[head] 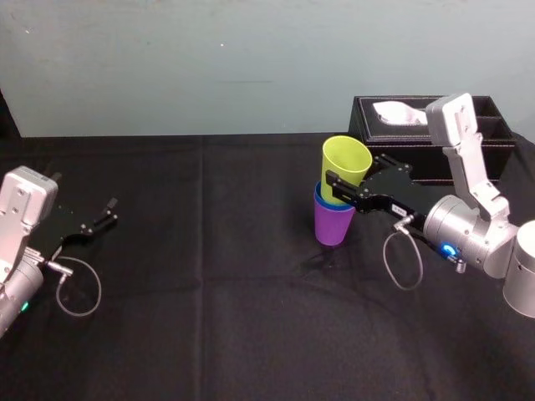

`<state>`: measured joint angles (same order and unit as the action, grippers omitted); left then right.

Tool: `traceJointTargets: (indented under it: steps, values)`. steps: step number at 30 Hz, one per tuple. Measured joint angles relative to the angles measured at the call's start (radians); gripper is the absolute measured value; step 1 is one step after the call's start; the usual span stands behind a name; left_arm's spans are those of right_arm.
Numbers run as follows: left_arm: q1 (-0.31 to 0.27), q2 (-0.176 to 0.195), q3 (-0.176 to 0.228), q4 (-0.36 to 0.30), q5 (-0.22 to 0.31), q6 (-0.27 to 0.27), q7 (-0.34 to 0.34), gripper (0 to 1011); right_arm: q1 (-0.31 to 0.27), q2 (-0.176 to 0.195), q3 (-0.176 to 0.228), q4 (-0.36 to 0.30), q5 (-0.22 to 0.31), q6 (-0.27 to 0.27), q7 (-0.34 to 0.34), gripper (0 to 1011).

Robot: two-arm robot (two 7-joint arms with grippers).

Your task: Stack the three plastic cups sequentially using one hand.

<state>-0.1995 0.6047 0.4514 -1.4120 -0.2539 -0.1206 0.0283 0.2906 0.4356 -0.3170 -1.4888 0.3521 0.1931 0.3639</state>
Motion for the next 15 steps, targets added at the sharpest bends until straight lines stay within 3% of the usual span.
traceJointTargets:
  steps: [15]
  values:
    - [0.000, 0.000, 0.000, 0.000, 0.000, 0.000, 0.000, 1010, 0.016, -0.016, -0.014, 0.035, -0.021, -0.006, 0.003, 726]
